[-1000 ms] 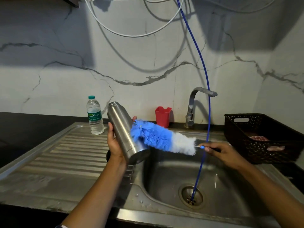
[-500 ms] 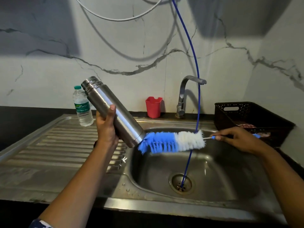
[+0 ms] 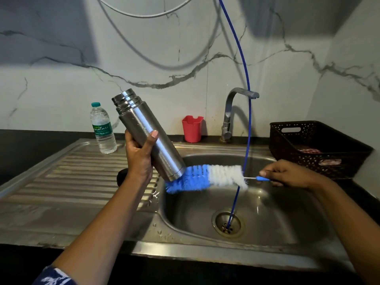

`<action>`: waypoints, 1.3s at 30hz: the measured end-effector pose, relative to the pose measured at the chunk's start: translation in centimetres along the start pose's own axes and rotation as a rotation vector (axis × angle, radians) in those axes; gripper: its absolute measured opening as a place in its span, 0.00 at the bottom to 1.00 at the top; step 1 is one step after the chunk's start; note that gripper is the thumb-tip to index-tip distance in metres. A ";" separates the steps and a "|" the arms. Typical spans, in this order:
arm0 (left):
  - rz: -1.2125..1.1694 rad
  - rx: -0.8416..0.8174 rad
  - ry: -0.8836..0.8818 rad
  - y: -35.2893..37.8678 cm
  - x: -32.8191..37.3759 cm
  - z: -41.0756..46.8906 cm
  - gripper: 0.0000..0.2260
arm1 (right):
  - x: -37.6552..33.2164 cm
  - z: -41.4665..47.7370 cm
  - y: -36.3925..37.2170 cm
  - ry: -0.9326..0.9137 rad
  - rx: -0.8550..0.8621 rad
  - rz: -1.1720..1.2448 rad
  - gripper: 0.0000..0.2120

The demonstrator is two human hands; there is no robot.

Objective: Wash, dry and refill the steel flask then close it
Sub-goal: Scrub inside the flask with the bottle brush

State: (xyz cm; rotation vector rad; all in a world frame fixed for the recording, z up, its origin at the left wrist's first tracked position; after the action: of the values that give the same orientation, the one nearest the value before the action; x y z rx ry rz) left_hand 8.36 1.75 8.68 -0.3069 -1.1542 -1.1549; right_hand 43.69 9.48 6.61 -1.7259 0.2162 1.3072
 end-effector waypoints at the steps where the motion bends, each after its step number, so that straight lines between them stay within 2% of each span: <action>1: 0.007 -0.004 0.001 0.1 0.0 -0.1 0.29 | -0.2 0.5 0.6 0.003 0.002 -0.024 0.18; 3: 0.009 0.008 0.003 0.0 0.0 -0.2 0.29 | -0.5 0.6 1.0 0.013 0.002 -0.038 0.20; 6: -0.026 0.057 -0.007 -0.5 0.5 0.0 0.32 | 0.0 -0.9 -0.9 0.019 0.032 0.050 0.16; 8: -0.058 0.089 -0.007 -0.9 0.6 0.2 0.33 | 0.4 -1.3 -1.8 0.039 0.088 0.105 0.16; 13: -0.059 0.106 0.001 -0.9 0.5 0.2 0.34 | 0.2 0.5 0.8 0.047 0.000 0.097 0.14; 17: -0.109 0.158 -0.010 -1.5 0.5 0.5 0.31 | 0.9 -1.2 -1.1 0.109 0.024 0.167 0.28; 18: -0.115 0.167 -0.017 -1.6 0.5 0.5 0.31 | 1.0 -1.2 -1.1 0.119 0.011 0.160 0.27; 21: -0.099 0.168 -0.020 -1.4 0.2 0.4 0.32 | -0.1 0.0 1.1 0.111 -0.069 0.147 0.12; 22: -0.090 0.162 -0.016 -1.3 0.2 0.3 0.33 | -0.3 0.2 1.6 0.117 -0.089 0.153 0.12; 24: -0.086 0.163 -0.007 -1.4 0.2 0.4 0.33 | -0.3 -0.1 1.4 0.130 -0.102 0.151 0.20; 26: -0.102 0.176 -0.012 -1.6 0.3 0.5 0.31 | 0.0 -0.9 0.1 0.144 -0.042 0.134 0.31; 28: -0.108 0.176 -0.027 -1.5 0.1 0.4 0.29 | 0.4 -1.2 -0.4 0.156 0.000 0.180 0.37; 32: -0.079 0.151 -0.022 -1.0 0.0 0.1 0.33 | 0.1 -0.3 1.5 0.166 -0.100 0.186 0.34; 36: -0.121 0.200 -0.031 -1.6 0.2 0.5 0.27 | 0.4 -1.7 -0.4 0.196 -0.068 0.185 0.35; 39: -0.139 0.202 -0.030 -1.4 0.1 0.4 0.27 | 0.2 -1.2 0.3 0.200 -0.082 0.198 0.37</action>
State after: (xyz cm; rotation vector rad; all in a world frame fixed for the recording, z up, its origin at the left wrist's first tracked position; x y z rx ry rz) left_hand 7.00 1.34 8.48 -0.0904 -1.3233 -1.1462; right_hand 44.40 8.53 6.27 -1.9456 0.4639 1.2980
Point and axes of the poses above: each hand's wrist, its own z-axis towards the middle knuckle, its own y-axis out of the palm, x = y × z, the point moved 4 cm from there along z, towards the middle knuckle, and after that the axes turned 12 degrees about z, right-handed, at the moved point
